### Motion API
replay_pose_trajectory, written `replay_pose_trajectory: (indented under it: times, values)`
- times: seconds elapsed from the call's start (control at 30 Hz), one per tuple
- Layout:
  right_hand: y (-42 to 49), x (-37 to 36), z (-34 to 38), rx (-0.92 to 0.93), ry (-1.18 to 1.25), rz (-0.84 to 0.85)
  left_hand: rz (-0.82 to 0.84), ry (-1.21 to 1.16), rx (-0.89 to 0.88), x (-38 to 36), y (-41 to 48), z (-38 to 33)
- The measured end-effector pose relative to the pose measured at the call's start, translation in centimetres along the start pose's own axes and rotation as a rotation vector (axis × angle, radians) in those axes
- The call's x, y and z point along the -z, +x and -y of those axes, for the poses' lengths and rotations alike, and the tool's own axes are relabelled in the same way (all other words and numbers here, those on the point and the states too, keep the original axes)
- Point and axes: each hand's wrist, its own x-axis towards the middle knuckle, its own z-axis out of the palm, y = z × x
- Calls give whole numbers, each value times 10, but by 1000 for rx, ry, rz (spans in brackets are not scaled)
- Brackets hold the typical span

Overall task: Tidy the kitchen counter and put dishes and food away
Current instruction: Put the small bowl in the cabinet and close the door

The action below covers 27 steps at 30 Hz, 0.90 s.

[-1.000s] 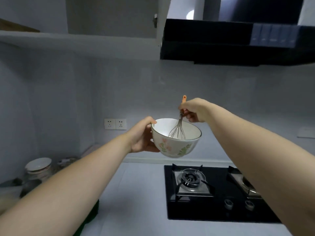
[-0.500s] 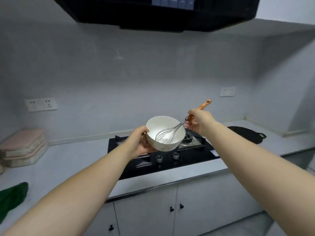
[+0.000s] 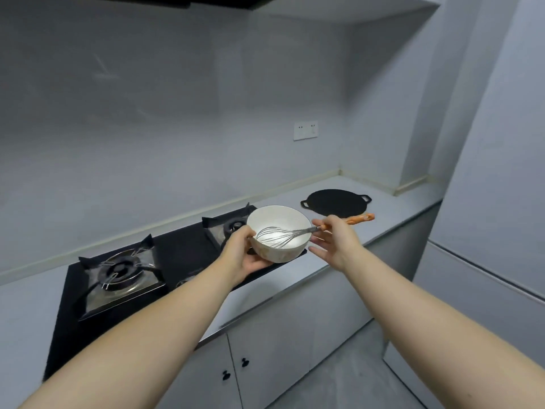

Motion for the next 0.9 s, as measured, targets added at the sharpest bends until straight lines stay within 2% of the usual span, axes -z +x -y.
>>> replay_pose_trajectory:
  times: [0.2,0.47,0.77,0.9]
  values:
    - [90,28,37,-24,146,-37,79,10,63,-56,107,6]
    - [205,24,81,-46,50,-33,193,-45,192,-94,229,-9]
    - [286,39,100,-30,34,-110,202,226,209,-130,329,-8]
    - [328,49,107,-33,25,-121,166,248,220,-142,367,0]
